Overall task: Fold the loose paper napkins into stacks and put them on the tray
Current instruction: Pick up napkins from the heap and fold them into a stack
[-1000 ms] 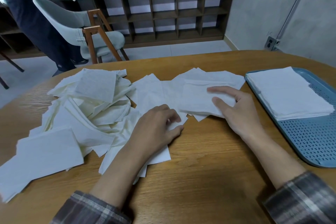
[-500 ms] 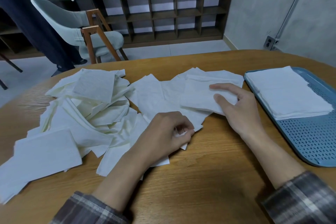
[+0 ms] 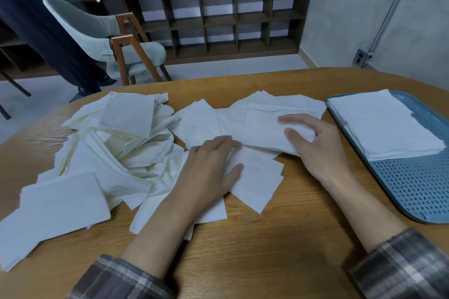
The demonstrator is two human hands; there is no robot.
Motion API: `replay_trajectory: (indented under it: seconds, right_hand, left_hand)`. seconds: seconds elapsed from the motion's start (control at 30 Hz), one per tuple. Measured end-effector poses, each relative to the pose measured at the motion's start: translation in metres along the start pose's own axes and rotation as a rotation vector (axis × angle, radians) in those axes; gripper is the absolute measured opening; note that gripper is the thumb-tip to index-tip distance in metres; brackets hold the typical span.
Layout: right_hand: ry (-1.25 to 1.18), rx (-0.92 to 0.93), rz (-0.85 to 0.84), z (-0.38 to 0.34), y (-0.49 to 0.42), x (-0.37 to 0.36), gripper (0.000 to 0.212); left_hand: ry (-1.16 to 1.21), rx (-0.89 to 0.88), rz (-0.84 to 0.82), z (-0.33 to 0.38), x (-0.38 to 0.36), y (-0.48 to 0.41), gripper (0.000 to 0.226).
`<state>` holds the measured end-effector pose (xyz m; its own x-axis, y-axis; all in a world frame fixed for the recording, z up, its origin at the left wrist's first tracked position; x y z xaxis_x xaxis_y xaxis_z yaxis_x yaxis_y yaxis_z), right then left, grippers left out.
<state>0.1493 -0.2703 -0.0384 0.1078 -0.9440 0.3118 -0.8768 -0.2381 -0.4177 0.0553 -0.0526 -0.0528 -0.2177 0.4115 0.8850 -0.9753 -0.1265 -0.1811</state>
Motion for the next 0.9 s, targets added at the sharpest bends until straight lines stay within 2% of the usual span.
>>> replay_trajectory:
  seconds: [0.17,0.3,0.43,0.53,0.67,0.77,0.9]
  right_hand:
    - [0.001,0.006,0.010,-0.002,0.000,0.000,0.030]
    - [-0.052,0.006,-0.016,-0.003,0.000,-0.001,0.029]
    - [-0.135,0.001,-0.047,-0.005,0.001,-0.002,0.026]
    - [-0.294,-0.045,-0.062,-0.006,0.000,-0.005,0.018]
    - [-0.430,-0.127,-0.129,-0.007,0.001,-0.007,0.046]
    - [-0.426,-0.133,-0.182,-0.009,0.002,-0.009,0.053]
    - [-0.415,-0.136,-0.200,-0.012,0.004,-0.011,0.042]
  left_hand:
    - [-0.047,-0.014,-0.033,0.009,0.005,0.002,0.059]
    - [0.029,-0.077,-0.016,0.011,0.005,0.003,0.042]
    - [0.336,-0.118,0.029,0.015,0.013,0.003,0.013]
    - [0.648,0.038,-0.031,0.015,0.024,0.003,0.008]
    - [0.865,0.133,-0.033,0.013,0.031,0.001,0.010]
    - [0.836,0.165,-0.032,0.010,0.030,0.000,0.009]
    - [0.641,0.213,-0.183,0.008,0.019,0.001,0.006]
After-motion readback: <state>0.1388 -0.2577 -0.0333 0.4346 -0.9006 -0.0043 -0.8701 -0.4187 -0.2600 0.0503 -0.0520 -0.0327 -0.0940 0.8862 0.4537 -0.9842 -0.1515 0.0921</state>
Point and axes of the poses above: each hand's wrist, its own y-axis away from the middle knuckle, its own x-axis out of the back of the hand, z = x × y, the point moved 3 cm from there along -y, towards the middle knuckle, and after that the axes turned 8 degrees about x, right-handed, at the moved point
